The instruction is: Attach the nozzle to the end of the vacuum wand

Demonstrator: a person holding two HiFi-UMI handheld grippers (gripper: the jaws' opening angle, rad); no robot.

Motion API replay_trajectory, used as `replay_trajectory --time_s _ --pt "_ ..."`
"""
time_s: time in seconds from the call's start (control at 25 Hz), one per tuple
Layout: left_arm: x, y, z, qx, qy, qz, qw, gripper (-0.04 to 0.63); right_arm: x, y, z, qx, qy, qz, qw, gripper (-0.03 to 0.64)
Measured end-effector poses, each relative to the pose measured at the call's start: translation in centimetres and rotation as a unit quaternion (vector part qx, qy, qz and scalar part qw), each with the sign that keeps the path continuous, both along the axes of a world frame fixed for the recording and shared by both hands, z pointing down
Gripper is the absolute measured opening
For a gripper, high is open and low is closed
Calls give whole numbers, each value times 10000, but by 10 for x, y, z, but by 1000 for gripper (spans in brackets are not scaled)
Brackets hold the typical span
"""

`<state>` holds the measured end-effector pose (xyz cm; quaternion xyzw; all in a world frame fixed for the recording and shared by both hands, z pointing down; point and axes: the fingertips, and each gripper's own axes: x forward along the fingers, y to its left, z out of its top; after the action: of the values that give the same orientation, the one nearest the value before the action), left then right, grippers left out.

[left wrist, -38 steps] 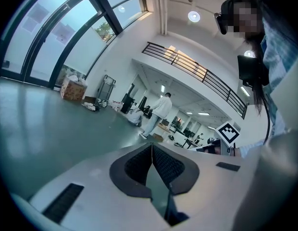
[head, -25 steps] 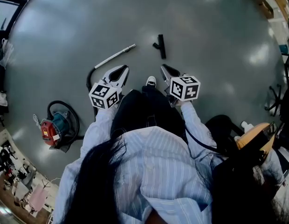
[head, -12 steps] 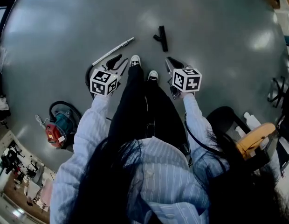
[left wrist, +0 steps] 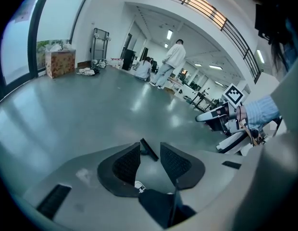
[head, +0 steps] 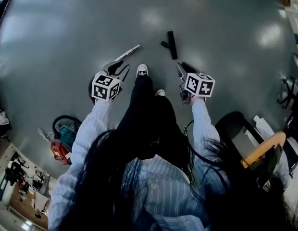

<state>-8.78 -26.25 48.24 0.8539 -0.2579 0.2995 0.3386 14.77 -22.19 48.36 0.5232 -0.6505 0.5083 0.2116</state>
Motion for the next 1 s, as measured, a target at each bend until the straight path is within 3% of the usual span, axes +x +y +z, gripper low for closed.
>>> replay_trajectory --time_s 0.36,0.88,1.0 --pt "-14 -3 131 -53 -257 -171 9995 121 14 -14 136 -154 665 -819 9943 180" --pt "-43 4 378 353 -843 -114 9957 151 66 -2 376 57 1183 -931 9886 233" --pt "-41 -1 435 409 -978 74 9943 167 79 -9 436 86 1353 -1125 9844 249"
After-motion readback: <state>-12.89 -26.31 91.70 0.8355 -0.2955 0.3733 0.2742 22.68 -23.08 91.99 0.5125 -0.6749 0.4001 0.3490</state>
